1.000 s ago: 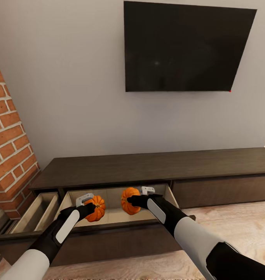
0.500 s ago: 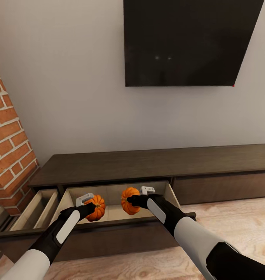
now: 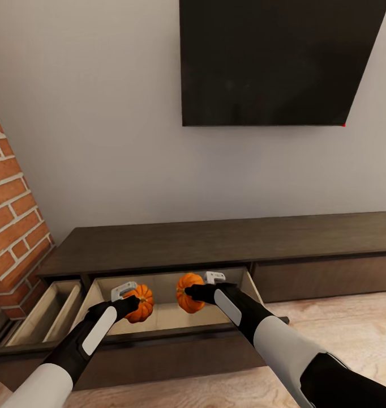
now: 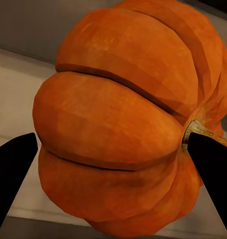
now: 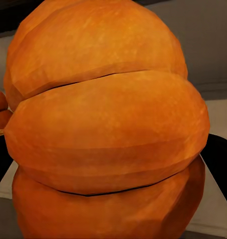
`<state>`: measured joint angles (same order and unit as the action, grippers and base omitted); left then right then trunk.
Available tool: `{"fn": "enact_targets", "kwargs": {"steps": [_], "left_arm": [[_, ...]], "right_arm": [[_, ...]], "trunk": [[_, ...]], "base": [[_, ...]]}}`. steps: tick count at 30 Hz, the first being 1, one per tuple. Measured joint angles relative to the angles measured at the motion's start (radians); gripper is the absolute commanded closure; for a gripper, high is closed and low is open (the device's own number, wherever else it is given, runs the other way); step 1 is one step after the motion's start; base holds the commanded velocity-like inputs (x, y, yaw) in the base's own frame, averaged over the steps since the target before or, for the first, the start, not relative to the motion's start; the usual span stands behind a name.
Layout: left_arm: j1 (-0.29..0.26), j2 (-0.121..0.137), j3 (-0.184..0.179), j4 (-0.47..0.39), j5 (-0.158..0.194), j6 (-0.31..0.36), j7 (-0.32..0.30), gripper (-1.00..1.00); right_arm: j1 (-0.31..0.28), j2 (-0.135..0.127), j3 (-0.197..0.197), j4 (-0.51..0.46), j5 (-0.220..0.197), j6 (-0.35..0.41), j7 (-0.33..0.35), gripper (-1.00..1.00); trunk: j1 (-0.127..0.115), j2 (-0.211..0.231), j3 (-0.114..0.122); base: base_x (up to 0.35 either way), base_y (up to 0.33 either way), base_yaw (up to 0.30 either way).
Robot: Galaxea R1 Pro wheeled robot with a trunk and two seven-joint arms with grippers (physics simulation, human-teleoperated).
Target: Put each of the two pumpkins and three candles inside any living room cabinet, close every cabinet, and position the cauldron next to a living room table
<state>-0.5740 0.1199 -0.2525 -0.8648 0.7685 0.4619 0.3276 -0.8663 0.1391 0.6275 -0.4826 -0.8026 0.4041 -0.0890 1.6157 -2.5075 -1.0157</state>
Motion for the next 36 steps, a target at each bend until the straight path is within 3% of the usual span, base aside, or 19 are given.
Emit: {"fn": "enact_targets", "kwargs": {"steps": [6,12,19,36], "left_arm": [[0.000,-0.002,-0.005,-0.001,0.003,0.012,0.010,1.00],[0.000,-0.003,-0.007,-0.009,0.002,0.031,0.011,1.00],[-0.001,-0.003,-0.007,-0.012,-0.001,0.067,0.013,1.00],[-0.010,-0.001,-0.006,-0.013,-0.002,0.130,0.015,1.00]], "right_arm": [[-0.001,0.001,0.004,-0.001,0.001,0.054,-0.002,1.00],[-0.001,0.002,0.004,-0.002,0.003,0.062,-0.015,1.00],[-0.001,0.030,0.004,-0.002,0.001,0.062,-0.022,1.00],[-0.001,0.033,0.006,-0.002,0.004,0.104,-0.044,1.00]], "trunk": [[0.000,0.000,0.000],[0.000,0.000,0.000],[0.000,0.000,0.000],[0.000,0.000,0.000]], "base": [[0.001,0.000,0.000],[0.000,0.000,0.000],[0.109,0.000,0.000],[0.012,0.000,0.000]]}}
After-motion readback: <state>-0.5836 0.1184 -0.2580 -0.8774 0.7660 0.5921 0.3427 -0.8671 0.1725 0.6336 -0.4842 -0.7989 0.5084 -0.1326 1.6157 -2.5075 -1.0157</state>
